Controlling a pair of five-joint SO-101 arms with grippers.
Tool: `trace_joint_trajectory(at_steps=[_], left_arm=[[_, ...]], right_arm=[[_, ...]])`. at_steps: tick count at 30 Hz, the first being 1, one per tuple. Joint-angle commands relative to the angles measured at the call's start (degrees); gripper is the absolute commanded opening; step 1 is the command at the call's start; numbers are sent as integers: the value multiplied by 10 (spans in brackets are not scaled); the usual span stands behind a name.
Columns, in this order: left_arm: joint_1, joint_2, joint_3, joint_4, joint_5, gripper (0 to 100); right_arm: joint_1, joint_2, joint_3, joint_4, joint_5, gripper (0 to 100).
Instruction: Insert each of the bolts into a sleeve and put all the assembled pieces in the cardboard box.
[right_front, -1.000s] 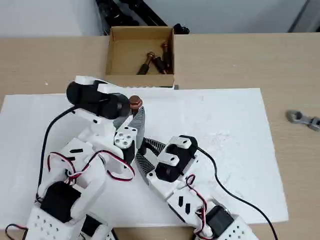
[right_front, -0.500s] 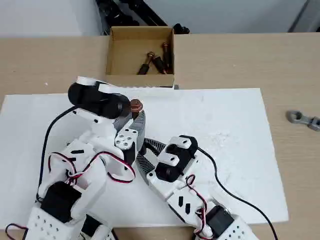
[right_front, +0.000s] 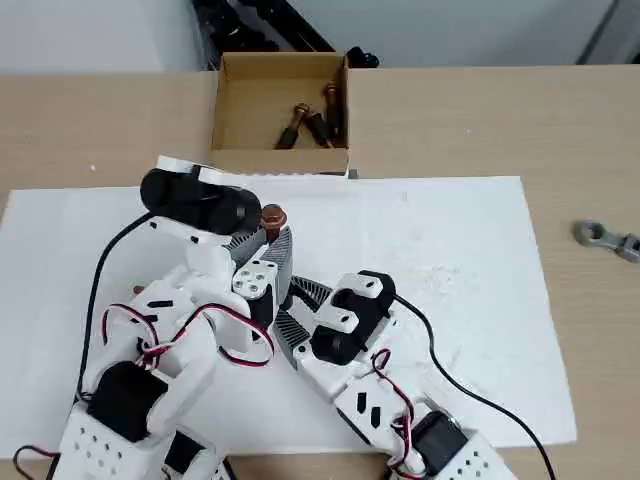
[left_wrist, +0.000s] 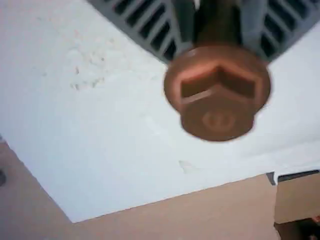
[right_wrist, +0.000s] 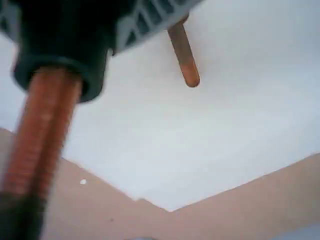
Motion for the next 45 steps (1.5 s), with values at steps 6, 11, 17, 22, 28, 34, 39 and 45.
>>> trace_joint_trajectory(at_steps=[6,11,17,22,28,34,39,45], left_arm=[[1,-11,13,-10,4,6],[2,-11,17,-18,5,6],[2,-11,20,-21,4,22],[-1,-11,18,-19,5,115],[-2,-11,17,-2,5,196],[-22,-11,15,37,5,232],[-59,-11,-22,74,4,239],[-62,-9,-62,101,1,237]], right_arm=[[-1,-4,7,-14,5,2],[-1,-4,7,-13,5,2],[-1,-4,7,-13,5,2],[-1,-4,7,-13,5,2],[-1,-4,7,-13,5,2],[-1,-4,7,-13,5,2],[0,-3,7,-9,5,2],[14,-3,1,12,5,2]])
